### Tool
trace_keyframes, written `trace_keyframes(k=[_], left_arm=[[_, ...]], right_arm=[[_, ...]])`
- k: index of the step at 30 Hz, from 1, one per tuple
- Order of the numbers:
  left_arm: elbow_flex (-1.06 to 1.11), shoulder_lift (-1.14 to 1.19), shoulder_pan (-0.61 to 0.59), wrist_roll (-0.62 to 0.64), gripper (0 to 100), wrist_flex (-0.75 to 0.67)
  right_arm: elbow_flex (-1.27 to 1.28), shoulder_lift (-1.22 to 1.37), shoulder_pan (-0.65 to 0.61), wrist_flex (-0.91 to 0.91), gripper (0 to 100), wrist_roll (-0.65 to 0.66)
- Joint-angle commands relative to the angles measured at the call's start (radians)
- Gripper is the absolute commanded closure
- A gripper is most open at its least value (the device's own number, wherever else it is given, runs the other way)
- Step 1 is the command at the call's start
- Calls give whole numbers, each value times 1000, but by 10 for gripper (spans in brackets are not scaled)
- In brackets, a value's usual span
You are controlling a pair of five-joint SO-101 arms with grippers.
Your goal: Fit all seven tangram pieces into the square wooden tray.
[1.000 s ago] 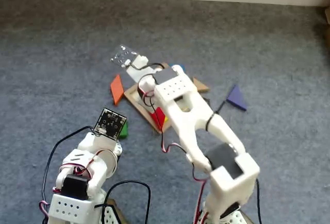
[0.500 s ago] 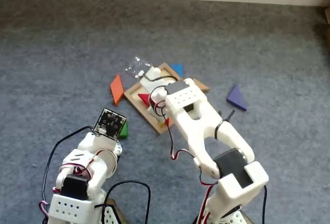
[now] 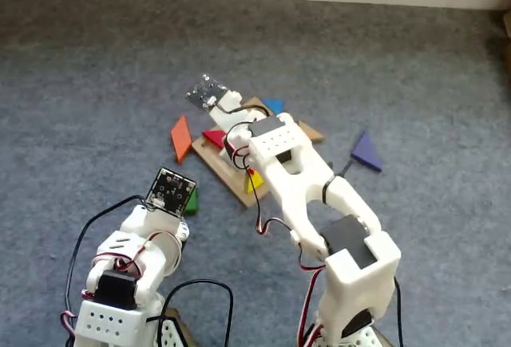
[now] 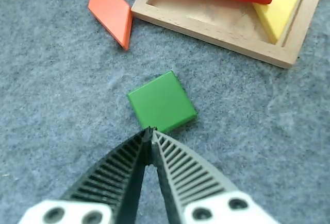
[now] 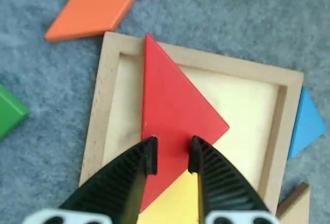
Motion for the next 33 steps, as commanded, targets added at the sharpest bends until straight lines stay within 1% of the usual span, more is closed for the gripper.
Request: trace_keyframes(k=[1, 4, 9, 14, 20, 25, 30, 33], left_arm=[[19, -16, -2, 5, 992, 5], [19, -16, -2, 5, 992, 5], [19, -16, -2, 5, 992, 5], [19, -16, -2, 5, 992, 5], [19, -16, -2, 5, 992, 5], [19, -16, -2, 5, 992, 5], [19, -16, -2, 5, 992, 5], [19, -16, -2, 5, 992, 5]], right_arm=[[-8, 4, -39, 44, 889, 3], [-8, 2, -65, 120, 890, -2], [-15, 2, -73, 191, 890, -107], [-15, 2, -61, 197, 890, -110], [-15, -5, 5, 199, 890, -112], [13, -170, 18, 199, 890, -112], [143, -377, 124, 170, 890, -124], [166, -407, 200, 99, 886, -219]])
